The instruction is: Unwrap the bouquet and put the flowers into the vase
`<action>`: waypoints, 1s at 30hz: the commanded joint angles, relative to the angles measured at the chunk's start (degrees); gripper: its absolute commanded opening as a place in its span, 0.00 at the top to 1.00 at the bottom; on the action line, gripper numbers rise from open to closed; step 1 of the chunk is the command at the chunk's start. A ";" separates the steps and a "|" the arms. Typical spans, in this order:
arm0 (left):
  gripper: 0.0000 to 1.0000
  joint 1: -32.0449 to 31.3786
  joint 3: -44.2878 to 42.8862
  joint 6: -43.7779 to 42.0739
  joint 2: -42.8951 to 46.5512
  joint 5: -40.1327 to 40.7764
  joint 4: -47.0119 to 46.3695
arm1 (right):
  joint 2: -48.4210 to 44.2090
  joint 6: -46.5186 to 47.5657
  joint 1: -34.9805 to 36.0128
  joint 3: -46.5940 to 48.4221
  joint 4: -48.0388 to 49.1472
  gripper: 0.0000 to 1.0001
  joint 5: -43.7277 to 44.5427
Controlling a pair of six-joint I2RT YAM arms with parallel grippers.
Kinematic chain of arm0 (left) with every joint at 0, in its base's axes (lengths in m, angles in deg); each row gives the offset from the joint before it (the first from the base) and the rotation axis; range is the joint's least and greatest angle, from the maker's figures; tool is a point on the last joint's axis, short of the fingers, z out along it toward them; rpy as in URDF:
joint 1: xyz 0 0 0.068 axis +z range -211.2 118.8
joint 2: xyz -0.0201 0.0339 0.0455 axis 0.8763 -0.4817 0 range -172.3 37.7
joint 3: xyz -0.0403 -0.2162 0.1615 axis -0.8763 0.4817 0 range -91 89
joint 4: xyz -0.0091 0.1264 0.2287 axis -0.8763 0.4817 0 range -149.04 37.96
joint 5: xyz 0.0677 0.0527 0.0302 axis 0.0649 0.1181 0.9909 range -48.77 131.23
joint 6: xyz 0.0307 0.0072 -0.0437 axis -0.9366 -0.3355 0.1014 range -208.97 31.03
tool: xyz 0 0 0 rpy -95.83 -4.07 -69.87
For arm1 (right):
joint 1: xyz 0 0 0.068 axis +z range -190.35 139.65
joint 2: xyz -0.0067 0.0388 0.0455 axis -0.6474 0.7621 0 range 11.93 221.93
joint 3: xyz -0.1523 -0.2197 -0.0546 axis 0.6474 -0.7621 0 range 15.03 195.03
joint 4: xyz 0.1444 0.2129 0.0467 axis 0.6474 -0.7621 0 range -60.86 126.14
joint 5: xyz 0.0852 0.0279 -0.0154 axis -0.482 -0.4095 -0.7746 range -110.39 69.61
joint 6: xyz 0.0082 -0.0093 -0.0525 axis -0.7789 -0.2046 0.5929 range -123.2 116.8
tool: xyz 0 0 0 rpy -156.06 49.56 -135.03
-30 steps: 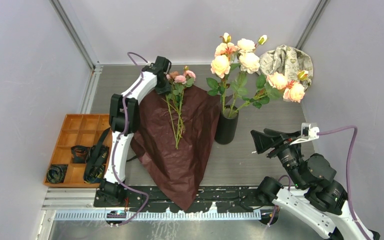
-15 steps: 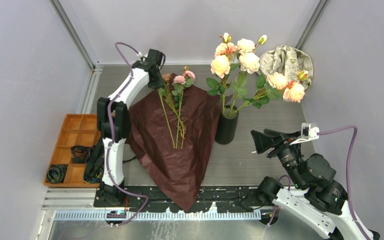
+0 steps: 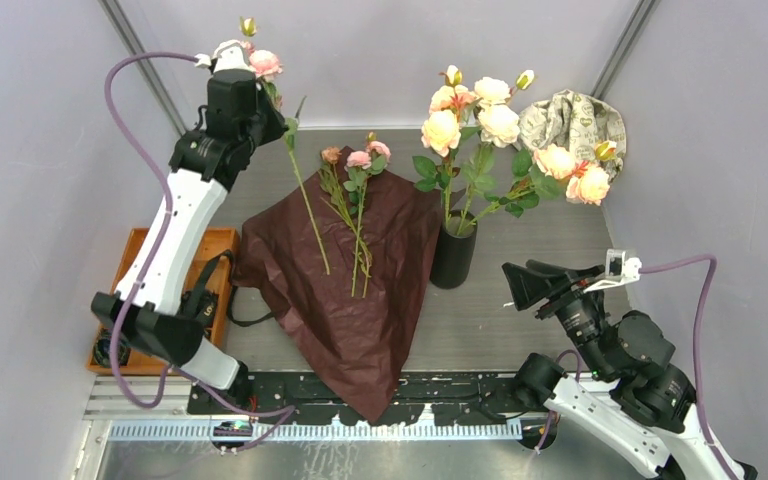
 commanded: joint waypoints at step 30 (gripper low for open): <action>0.92 -42.28 0.01 -32.63 2.87 -3.84 -55.98 | -7.18 -1.06 -2.76 1.77 -4.11 0.31 -3.64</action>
